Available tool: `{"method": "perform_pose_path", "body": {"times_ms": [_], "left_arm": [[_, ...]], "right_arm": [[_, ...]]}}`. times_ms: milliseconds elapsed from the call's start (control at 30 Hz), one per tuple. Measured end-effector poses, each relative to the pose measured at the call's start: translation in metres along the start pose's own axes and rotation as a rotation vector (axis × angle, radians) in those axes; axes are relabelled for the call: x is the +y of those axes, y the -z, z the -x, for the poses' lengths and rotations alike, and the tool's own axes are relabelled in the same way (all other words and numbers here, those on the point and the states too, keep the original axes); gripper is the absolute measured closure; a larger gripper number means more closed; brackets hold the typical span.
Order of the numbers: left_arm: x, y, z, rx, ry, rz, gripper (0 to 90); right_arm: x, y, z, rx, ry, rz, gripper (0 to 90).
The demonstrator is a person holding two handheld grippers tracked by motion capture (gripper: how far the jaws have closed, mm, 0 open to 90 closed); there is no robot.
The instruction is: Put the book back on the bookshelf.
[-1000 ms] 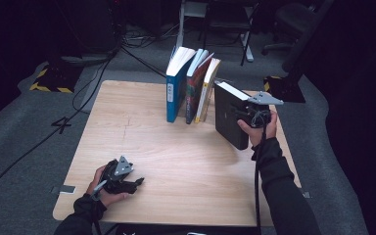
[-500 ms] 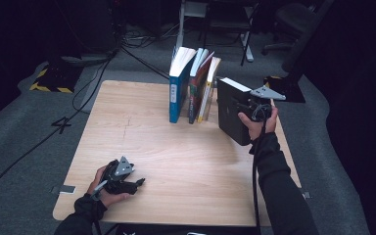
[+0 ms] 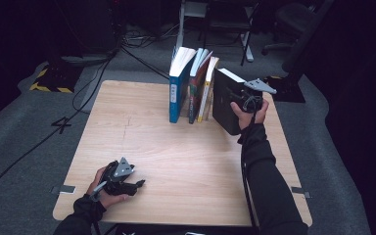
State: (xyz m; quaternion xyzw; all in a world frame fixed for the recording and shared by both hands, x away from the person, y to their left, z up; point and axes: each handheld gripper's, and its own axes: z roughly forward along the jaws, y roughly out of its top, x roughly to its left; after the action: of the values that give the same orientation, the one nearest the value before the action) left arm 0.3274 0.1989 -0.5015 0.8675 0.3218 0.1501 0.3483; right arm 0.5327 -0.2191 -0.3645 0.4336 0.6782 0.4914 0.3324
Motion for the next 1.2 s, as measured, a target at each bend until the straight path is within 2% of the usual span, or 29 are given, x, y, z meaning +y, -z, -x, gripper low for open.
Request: {"method": "perform_pose_path", "body": {"times_ms": [67, 133, 367, 467, 733, 1000, 1200], "left_arm": [[0.000, 0.000, 0.000, -0.002, -0.004, 0.000, 31.2], [0.000, 0.000, 0.000, -0.004, -0.006, -0.001, 31.2], [0.002, -0.001, 0.001, -0.006, -0.015, -0.004, 31.2], [0.002, -0.001, 0.001, -0.008, -0.017, -0.003, 31.2], [0.003, -0.002, 0.002, -0.006, -0.012, -0.006, 31.0], [0.004, -0.003, 0.002, -0.008, -0.020, -0.006, 31.0], [0.005, -0.003, 0.002, -0.006, -0.023, -0.009, 31.0]], "right_arm": [[-0.006, -0.003, 0.004, 0.006, -0.029, -0.001, 53.9], [-0.008, -0.002, 0.004, 0.008, -0.029, 0.007, 54.0], [-0.012, 0.007, 0.003, 0.024, 0.010, -0.012, 53.6], [-0.014, 0.013, 0.002, 0.033, 0.034, -0.037, 53.3], [-0.028, 0.034, 0.000, 0.044, 0.062, -0.081, 52.7], [-0.039, 0.045, 0.001, 0.060, 0.054, -0.103, 52.3], [-0.036, 0.049, -0.003, 0.071, 0.066, -0.150, 51.3]]}}
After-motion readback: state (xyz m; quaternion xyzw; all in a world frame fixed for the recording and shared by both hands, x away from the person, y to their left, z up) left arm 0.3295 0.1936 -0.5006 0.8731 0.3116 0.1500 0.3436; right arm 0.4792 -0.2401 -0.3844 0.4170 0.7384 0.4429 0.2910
